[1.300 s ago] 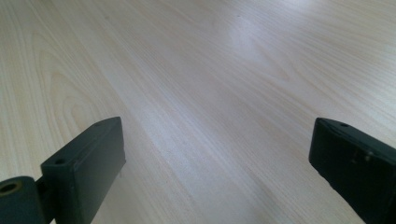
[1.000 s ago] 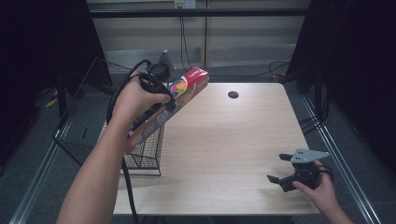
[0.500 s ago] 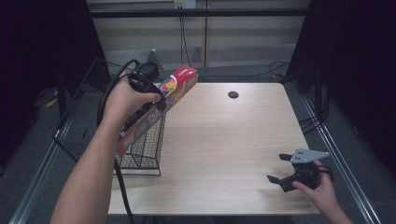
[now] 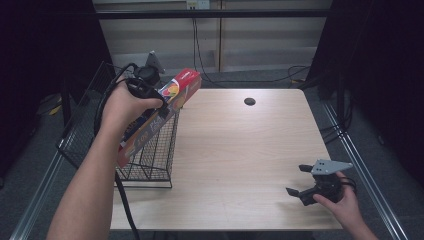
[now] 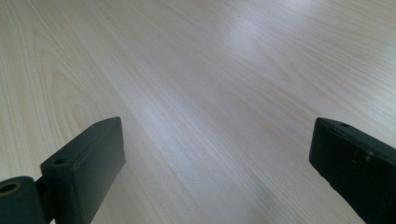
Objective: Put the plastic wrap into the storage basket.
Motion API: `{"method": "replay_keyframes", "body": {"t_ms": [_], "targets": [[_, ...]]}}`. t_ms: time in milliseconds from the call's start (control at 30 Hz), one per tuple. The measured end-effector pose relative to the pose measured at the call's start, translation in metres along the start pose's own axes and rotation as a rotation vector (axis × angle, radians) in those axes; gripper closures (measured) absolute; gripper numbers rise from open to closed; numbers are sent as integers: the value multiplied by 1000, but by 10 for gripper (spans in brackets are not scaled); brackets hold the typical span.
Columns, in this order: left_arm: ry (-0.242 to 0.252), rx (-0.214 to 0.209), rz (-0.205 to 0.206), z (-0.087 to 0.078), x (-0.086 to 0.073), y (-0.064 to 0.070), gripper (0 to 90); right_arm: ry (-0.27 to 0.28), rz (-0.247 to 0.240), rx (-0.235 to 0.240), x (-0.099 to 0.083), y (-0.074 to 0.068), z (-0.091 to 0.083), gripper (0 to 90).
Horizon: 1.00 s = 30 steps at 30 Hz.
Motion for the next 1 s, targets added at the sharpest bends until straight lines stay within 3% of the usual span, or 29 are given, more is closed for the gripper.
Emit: {"method": "replay_keyframes", "body": {"t_ms": [1000], "targets": [[6,13,-126,-4,-17,-31,428,4,-10,13,1,-1,2,27]]}}
Point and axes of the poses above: each handheld gripper's, and its own axes: z roughly forward along the jaws, x roughly out of its top, y roughly to its right, the point moved 2 cm from there along z, roughly forward along the jaws, and after that the axes turned 11 degrees about -y, right-handed, at the moved point
